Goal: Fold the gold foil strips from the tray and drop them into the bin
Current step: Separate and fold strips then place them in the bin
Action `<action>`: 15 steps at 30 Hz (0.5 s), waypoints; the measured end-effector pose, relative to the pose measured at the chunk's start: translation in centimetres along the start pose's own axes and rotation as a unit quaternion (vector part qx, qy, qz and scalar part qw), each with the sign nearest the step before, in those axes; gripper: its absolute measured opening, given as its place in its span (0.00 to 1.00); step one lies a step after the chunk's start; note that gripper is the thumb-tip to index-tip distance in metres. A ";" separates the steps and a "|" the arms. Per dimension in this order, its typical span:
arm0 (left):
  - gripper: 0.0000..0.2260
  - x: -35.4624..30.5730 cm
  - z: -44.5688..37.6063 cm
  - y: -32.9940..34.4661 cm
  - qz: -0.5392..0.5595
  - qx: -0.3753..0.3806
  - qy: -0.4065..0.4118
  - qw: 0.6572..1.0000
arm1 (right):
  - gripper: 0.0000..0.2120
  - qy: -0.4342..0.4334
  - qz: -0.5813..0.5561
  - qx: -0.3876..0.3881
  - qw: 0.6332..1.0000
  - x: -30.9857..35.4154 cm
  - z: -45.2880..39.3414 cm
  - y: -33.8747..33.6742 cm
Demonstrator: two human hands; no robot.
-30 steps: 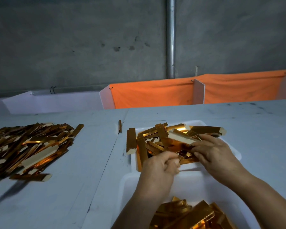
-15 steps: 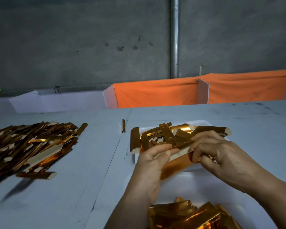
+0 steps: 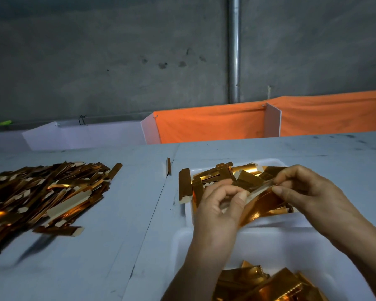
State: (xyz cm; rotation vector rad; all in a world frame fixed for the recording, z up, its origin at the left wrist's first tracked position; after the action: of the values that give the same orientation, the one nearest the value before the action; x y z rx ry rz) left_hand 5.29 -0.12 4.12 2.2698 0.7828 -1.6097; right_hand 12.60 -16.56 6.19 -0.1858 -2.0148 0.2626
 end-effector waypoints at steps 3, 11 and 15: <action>0.01 -1.2 0.3 -0.2 -0.051 -0.016 0.089 0.995 | 0.09 0.015 -0.043 -0.004 0.999 -0.2 -0.2 -0.2; 0.09 -4.2 1.9 1.6 -0.297 -0.046 0.334 0.893 | 0.05 0.069 -0.103 0.033 0.992 -0.4 0.3 0.2; 0.13 -4.1 2.2 2.1 -0.247 0.005 0.298 0.922 | 0.07 0.085 -0.105 0.034 0.990 -0.6 0.3 0.2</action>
State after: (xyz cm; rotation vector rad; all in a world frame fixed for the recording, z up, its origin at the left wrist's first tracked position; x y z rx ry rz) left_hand 3.72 -4.04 6.96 2.7547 1.6004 -1.0428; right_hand 12.59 -16.60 5.46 0.0457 -1.8356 0.1764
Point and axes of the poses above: each hand's wrist, its own z-axis away from the middle knuckle, its own y-axis out of the palm, x = y × z, the point moved 8 cm from there along -z, towards the middle knuckle, and after that the axes turned 12 degrees about -x, right-handed, at the moved point
